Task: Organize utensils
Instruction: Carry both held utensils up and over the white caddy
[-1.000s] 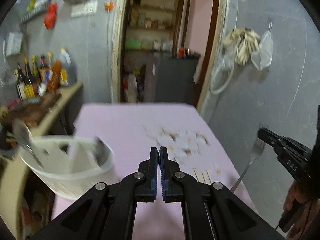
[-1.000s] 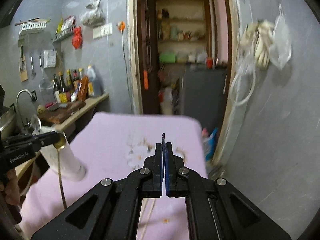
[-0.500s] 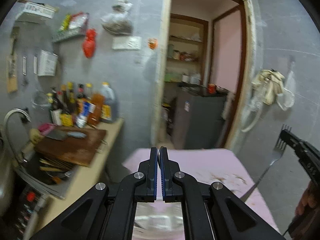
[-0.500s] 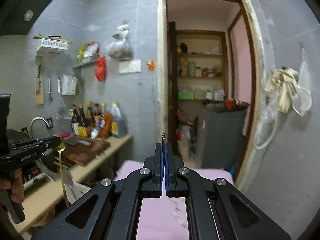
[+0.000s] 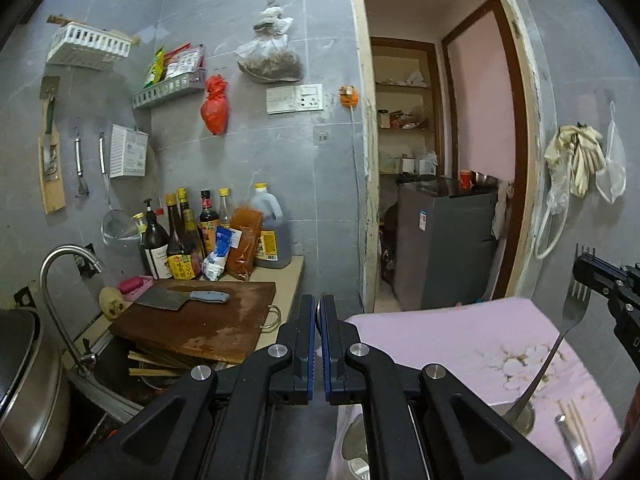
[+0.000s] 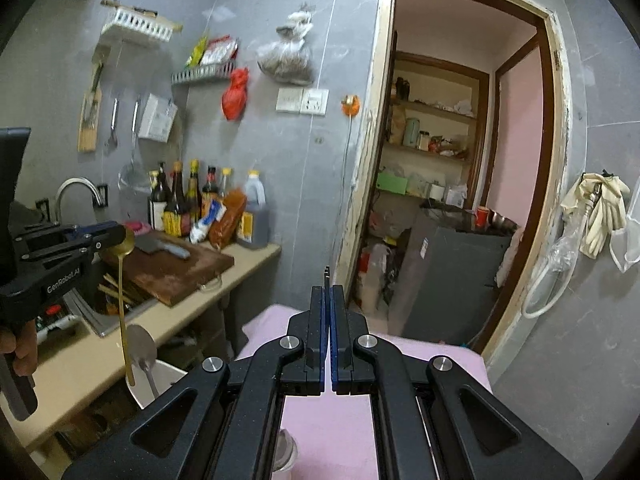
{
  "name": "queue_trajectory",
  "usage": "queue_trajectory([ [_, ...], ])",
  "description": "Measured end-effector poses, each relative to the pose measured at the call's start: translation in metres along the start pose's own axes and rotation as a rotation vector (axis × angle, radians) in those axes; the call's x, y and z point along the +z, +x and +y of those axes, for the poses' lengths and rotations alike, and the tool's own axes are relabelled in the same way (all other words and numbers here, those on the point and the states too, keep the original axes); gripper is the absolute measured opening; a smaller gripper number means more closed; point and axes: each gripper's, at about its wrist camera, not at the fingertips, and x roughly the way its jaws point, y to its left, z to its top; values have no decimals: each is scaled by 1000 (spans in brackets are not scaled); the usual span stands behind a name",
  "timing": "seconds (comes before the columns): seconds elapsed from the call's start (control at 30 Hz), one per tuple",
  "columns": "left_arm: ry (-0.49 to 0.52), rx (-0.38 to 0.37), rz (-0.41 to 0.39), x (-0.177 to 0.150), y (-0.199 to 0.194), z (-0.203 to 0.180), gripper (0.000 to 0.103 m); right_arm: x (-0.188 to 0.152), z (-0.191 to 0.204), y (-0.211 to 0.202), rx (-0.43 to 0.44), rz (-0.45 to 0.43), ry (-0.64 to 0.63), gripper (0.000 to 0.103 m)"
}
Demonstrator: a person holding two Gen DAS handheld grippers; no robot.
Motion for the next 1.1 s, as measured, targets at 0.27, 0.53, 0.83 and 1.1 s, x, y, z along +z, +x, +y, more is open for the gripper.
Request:
queue_trajectory([
  [0.27, 37, -40, 8, -30, 14, -14, 3, -23, -5, 13, -22, 68, 39, 2],
  [0.53, 73, -76, 20, -43, 22, -26, 3, -42, -3, 23, -33, 117, 70, 2],
  [0.83, 86, -133, 71, -52, 24, -35, 5, -54, -2, 27, 5, 147, 107, 2],
  [1.1, -15, -230, 154, -52, 29, -23, 8, -56, -5, 25, 39, 157, 146, 4],
])
